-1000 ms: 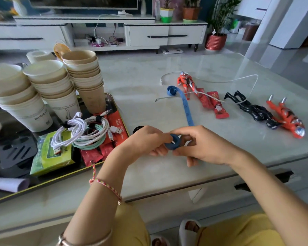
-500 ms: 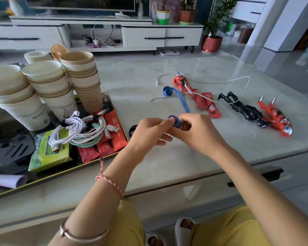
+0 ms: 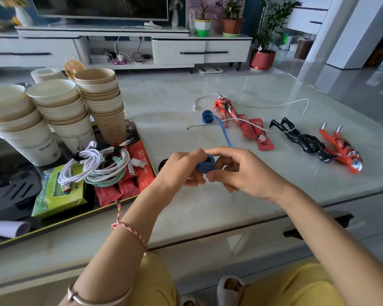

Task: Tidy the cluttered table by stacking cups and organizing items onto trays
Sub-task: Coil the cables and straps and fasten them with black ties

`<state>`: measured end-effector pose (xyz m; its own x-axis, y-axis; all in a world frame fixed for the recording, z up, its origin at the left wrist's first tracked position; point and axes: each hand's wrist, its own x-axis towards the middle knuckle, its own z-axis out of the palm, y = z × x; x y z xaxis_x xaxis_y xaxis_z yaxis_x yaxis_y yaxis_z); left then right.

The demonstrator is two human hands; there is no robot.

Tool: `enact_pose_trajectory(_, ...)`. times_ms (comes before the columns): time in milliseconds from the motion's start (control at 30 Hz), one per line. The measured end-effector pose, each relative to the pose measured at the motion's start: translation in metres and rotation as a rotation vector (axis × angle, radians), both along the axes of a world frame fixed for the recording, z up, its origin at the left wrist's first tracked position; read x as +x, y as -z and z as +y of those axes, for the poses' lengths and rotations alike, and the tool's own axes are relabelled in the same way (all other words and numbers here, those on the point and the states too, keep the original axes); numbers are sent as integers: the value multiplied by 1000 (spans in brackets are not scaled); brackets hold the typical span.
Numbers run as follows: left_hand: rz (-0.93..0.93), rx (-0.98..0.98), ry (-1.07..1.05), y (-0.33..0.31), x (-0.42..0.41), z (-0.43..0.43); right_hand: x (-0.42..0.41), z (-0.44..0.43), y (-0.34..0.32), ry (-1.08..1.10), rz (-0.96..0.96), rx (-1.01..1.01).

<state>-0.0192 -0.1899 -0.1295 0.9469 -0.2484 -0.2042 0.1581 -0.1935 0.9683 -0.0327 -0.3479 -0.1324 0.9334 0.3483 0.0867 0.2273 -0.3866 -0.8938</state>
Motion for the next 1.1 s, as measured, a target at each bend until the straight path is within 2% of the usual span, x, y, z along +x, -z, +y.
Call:
enact_pose_trajectory(167,60,-87,-36,1,0,-1,1,7,6,150,-58,47)
enact_pose_trajectory(267,53,-86,-46,4,-2,-6,1,12,12,341,-191,-72)
enact_pose_trajectory(334,15,-62,-80,7,-5,-8,1,15,14,394,-252,-174)
enact_pose_trajectory(434,-56,20,-166,10,-5,-9,2,14,15,333,-291,-278)
enact_pose_trajectory(534,-88,98,-188,10,-2,-6,2,10,12,219,-236,-233)
enact_pose_trajectory(700,37,118,-14,2,-1,2,1,-1,-2,-36,-61,-135)
enact_pose_trajectory(801,78,64,20,-1,-2,4,0,-6,-5,-67,-22,-83)
enact_pose_trajectory(934,86,-36,-63,1,-5,-2,0,-3,-1,91,-54,-69)
enact_pose_trajectory(1034,86,-85,-95,4,-9,-7,0,5,6,293,-235,-294)
enact_pose_trajectory(1101,66,-81,-102,5,-9,-7,0,7,7,337,-303,-389)
